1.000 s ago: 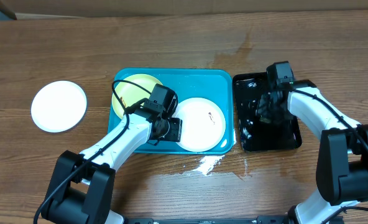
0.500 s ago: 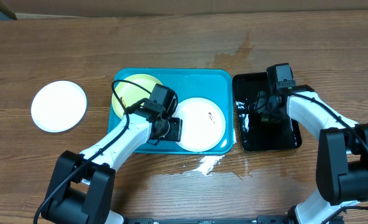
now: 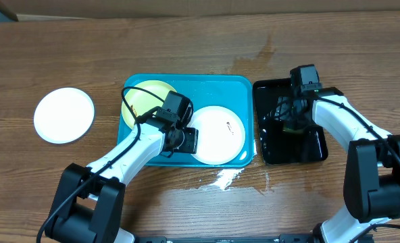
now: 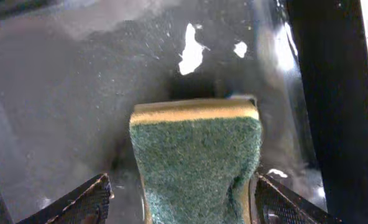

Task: Clean dirty plates on tray and stack at the side
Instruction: 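Close the right gripper on the sponge and lift it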

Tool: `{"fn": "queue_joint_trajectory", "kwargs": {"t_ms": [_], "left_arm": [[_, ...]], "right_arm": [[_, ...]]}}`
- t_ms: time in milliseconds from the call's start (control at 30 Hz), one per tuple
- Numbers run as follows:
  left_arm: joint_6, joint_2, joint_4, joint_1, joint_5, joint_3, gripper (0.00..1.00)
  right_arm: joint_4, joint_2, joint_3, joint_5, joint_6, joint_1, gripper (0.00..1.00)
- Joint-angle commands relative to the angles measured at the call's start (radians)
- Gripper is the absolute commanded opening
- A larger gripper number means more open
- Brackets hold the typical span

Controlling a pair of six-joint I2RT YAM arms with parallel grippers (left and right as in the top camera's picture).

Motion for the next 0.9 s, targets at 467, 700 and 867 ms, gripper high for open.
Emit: {"fn": "queue_joint_trajectory", "kwargs": {"t_ms": [467,700,867], "left_arm": [[-0.167,0.005,0.016,-0.001,-0.069,-0.013,0.53],[-0.269,0.005,0.106,-0.001,-0.07,-0.062,0.29],[-0.268,0.007,0.113,-0.001,-0.073,-0.064,0.25]], "right_arm": [[0.131,-0.013,-0.103,-0.048,-0.014,-0.002,0.69],[0.131,-0.013,-0.103,-0.048,-0.014,-0.002,0.7],[0.13,-0.013,-0.103,-0.049,-0.014,-0.002,1.0]]}}
